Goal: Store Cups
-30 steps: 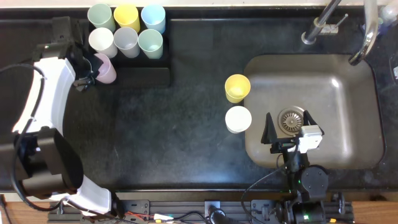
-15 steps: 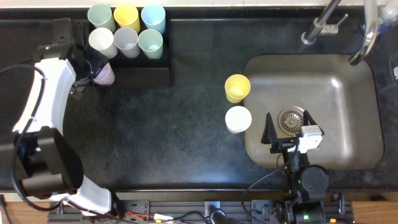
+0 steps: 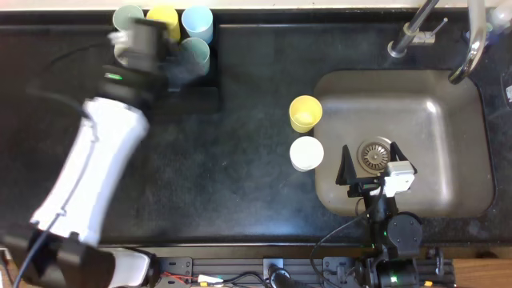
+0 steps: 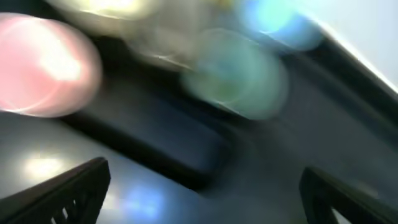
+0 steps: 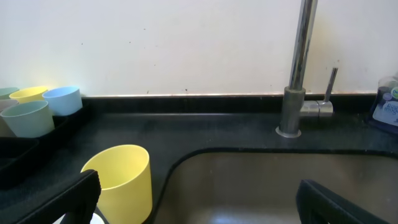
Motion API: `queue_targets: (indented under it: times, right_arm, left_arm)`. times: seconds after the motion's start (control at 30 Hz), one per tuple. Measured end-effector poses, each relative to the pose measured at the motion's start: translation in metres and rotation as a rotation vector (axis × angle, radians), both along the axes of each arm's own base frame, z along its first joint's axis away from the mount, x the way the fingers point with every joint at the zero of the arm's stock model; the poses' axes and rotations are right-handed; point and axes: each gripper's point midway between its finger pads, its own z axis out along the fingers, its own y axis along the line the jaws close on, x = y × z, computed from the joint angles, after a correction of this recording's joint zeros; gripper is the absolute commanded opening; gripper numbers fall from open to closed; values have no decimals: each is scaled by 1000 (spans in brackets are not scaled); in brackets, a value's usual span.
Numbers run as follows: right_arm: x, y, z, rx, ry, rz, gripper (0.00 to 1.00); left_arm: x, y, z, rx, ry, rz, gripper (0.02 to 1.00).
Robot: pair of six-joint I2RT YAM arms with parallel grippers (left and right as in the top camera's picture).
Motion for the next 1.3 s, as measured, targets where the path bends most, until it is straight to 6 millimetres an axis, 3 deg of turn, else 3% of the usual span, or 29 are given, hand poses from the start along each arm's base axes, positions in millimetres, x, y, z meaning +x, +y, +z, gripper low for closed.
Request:
queue_targets:
  times: [0.1, 0.17, 0.23, 0.3, 0.4, 0.7, 1.07, 1.1, 1.13, 1.17, 1.2, 1.23, 1.3]
  right_arm:
    - [0, 0, 0, 0, -1, 0, 996]
    - [0, 0, 0, 0, -1, 0, 996]
    - [0, 0, 0, 0, 0, 0, 998]
    - [0, 0, 0, 0, 0, 0, 996]
    - [0, 0, 0, 0, 0, 0, 996]
    - [0, 0, 0, 0, -1, 0, 996]
    - [0, 0, 0, 0, 0, 0, 996]
    - [0, 0, 0, 0, 0, 0, 998]
    - [0, 0, 0, 0, -1, 0, 996]
    - [0, 0, 0, 0, 0, 0, 998]
    - [0, 0, 0, 0, 0, 0, 993]
    - [0, 0, 0, 0, -1, 0, 996]
    - [0, 0, 0, 0, 0, 0, 996]
  left_arm:
    - [-25, -90, 2, 15, -52, -177, 998]
    - [-48, -138, -6, 18, -56, -254, 998]
    - [-67, -168, -18, 20, -42, -290, 998]
    - [-78, -184, -29, 22, -21, -298, 998]
    - [-81, -190, -45, 21, 13, -279, 998]
    - [-66, -184, -92, 0, 138, -233, 998]
    - [-64, -200, -121, -56, 205, -258, 976]
    - [-64, -201, -123, -57, 207, -260, 923]
    - [-63, -202, -126, -59, 211, -259, 766]
    - [-62, -201, -128, -61, 217, -252, 489]
    - [-62, -201, -130, -58, 220, -253, 305]
    - [-62, -200, -131, -57, 221, -253, 248]
    - [-58, -199, -130, -64, 213, -246, 42]
